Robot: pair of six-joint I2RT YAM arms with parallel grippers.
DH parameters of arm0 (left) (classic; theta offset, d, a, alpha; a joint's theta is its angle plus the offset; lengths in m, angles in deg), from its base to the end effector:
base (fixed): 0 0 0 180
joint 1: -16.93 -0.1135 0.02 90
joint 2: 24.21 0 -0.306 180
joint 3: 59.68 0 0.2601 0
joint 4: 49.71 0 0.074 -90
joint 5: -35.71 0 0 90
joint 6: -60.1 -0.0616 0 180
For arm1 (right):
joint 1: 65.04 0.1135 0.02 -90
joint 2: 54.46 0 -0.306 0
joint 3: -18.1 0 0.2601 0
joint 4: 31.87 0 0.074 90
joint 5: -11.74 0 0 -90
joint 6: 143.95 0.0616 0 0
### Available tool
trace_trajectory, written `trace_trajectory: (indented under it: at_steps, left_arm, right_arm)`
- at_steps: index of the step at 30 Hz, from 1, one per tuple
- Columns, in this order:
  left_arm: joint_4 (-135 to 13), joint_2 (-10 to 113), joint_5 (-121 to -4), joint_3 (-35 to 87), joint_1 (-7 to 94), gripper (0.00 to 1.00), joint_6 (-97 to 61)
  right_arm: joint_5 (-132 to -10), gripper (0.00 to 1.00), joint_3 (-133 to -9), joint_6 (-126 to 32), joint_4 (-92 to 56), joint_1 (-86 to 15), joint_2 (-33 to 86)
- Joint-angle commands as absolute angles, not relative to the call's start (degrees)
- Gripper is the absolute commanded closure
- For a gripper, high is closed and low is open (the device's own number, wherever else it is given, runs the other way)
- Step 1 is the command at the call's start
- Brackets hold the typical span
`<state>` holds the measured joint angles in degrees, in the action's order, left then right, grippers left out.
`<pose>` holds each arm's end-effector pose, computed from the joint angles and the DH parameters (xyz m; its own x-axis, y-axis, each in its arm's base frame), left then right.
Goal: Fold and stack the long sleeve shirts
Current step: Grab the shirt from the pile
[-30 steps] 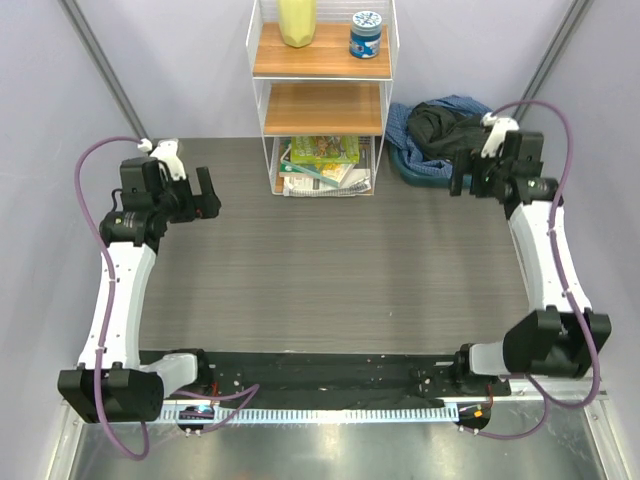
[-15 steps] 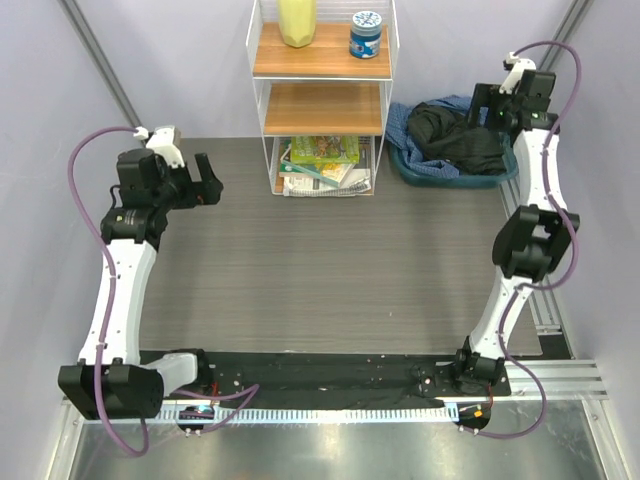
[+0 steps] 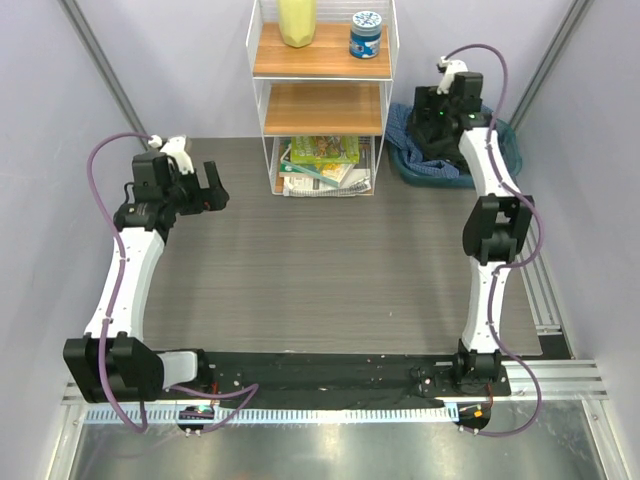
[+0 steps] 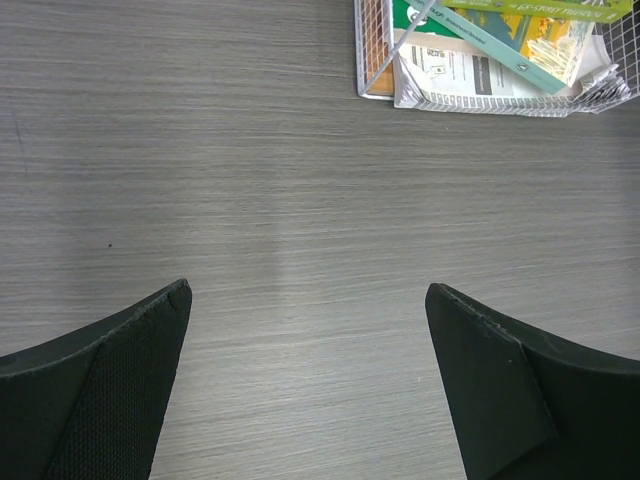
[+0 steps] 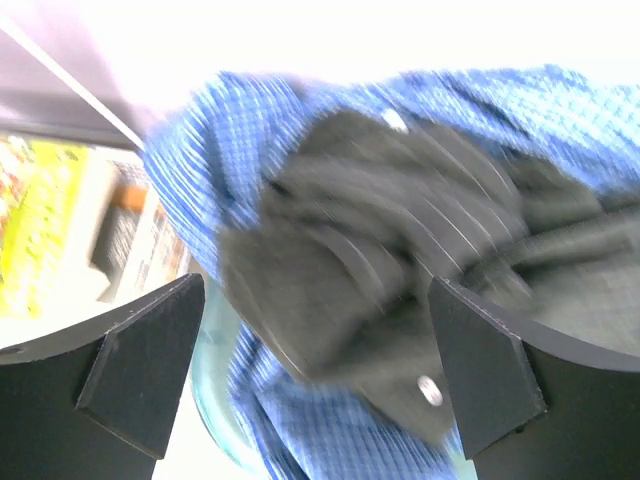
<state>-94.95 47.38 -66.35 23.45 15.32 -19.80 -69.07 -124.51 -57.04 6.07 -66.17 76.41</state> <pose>0.2901 -0.0047 0.3814 -0.5717 -0.1876 -0.7987 0.0468 0.9645 -0.2600 0.5959 -0.0019 0.3383 -0.4341 -0.0447 -0.8998 -0.1474 0.9888 0.0220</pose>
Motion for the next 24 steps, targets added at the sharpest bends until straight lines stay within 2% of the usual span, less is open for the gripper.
trace_trajectory:
  at_steps: [1, 11, 12, 15, 16, 18, 24]
  left_arm:
    - [-92.93, 47.86, -67.74, 23.79, 14.99, 0.0, -19.71]
    - [-92.93, 48.91, -66.42, 23.97, 15.08, 0.0, -21.2]
    - [-93.02, 48.92, -66.34, 24.05, 15.08, 0.0, -21.2]
    - [-93.02, 48.57, -66.68, 24.23, 15.08, 0.0, -20.77]
    - [-93.11, 48.65, -67.12, 24.23, 15.08, 0.0, -20.68]
    - [-93.55, 48.39, -67.39, 24.76, 15.08, 0.0, -20.33]
    - [-94.34, 45.59, -68.53, 26.25, 14.99, 0.0, -18.83]
  right_arm:
    - [-77.81, 0.0, -129.53, -57.11, -1.3, -65.39, 80.88]
    - [-81.33, 0.0, -130.5, -56.5, -2.8, -65.31, 85.46]
    - [-81.51, 0.08, -130.5, -56.67, -2.8, -65.39, 85.12]
    - [-80.11, 0.44, -130.06, -56.24, -2.27, -66.01, 81.62]
    - [-79.58, 0.74, -129.63, -56.32, -2.18, -66.18, 80.29]
    - [-79.05, 0.99, -128.83, -57.02, -1.4, -66.36, 75.04]
    - [-68.69, 0.99, -124.53, -55.36, 1.41, -68.03, 54.85]
